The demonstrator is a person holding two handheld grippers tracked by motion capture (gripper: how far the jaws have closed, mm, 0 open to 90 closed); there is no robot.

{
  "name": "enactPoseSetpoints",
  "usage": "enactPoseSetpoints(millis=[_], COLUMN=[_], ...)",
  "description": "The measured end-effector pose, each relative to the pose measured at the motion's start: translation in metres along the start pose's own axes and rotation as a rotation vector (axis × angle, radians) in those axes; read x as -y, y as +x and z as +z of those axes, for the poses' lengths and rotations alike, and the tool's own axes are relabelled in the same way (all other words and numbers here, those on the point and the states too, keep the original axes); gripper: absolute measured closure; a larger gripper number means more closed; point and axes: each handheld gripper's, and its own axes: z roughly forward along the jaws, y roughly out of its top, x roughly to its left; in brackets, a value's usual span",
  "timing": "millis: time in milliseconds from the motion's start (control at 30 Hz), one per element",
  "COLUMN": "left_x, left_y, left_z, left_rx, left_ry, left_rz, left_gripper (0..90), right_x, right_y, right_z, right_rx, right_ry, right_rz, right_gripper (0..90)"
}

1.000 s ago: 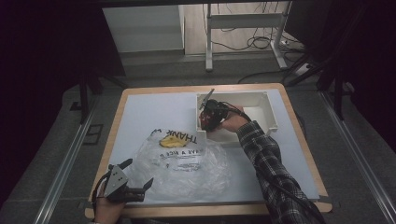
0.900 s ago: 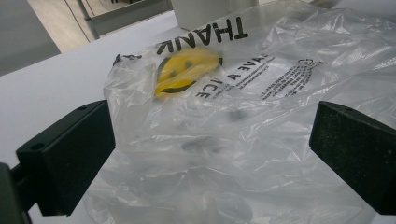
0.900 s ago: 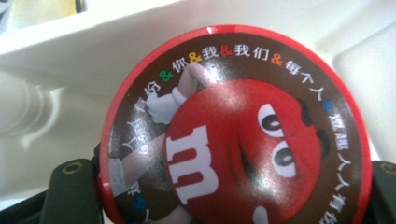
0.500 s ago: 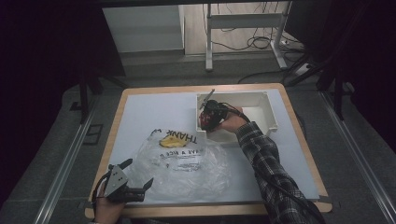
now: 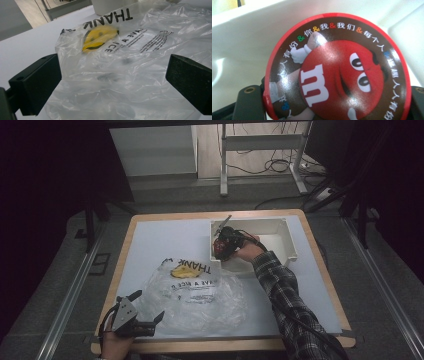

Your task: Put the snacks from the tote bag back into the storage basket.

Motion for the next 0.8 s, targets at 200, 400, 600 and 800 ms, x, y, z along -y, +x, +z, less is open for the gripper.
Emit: enactPoseSetpoints(millis=[200,400,600,800], left_x=[0.0,0.0,0.0,0.0], left_y=[0.0,0.0,0.0,0.0], left_z=[0.0,0.0,0.0,0.0], left_rx=[0.0,-0.001,-0.001,-0.001], left_ry=[-0.001,-0.004,-0.005,-0.005], left_rz=[-0.001,-0.004,-0.004,-0.005], left_gripper=[0.2,0.1,0.1,0.1], right_x=[0.001,0.0,-0.001,0.0], right_y=[0.0,0.002,0.004,0.004], right_z=[0.0,-0.002,-0.006,-0.012], right_rx=[0.0,-0.012,-0.01,-0.007], right_ry=[-0.017,-0.031,-0.046,-0.068], right_rz=[0.011,0.015,0.018,0.024], right_gripper=[18.6,13.8,11.2,10.2])
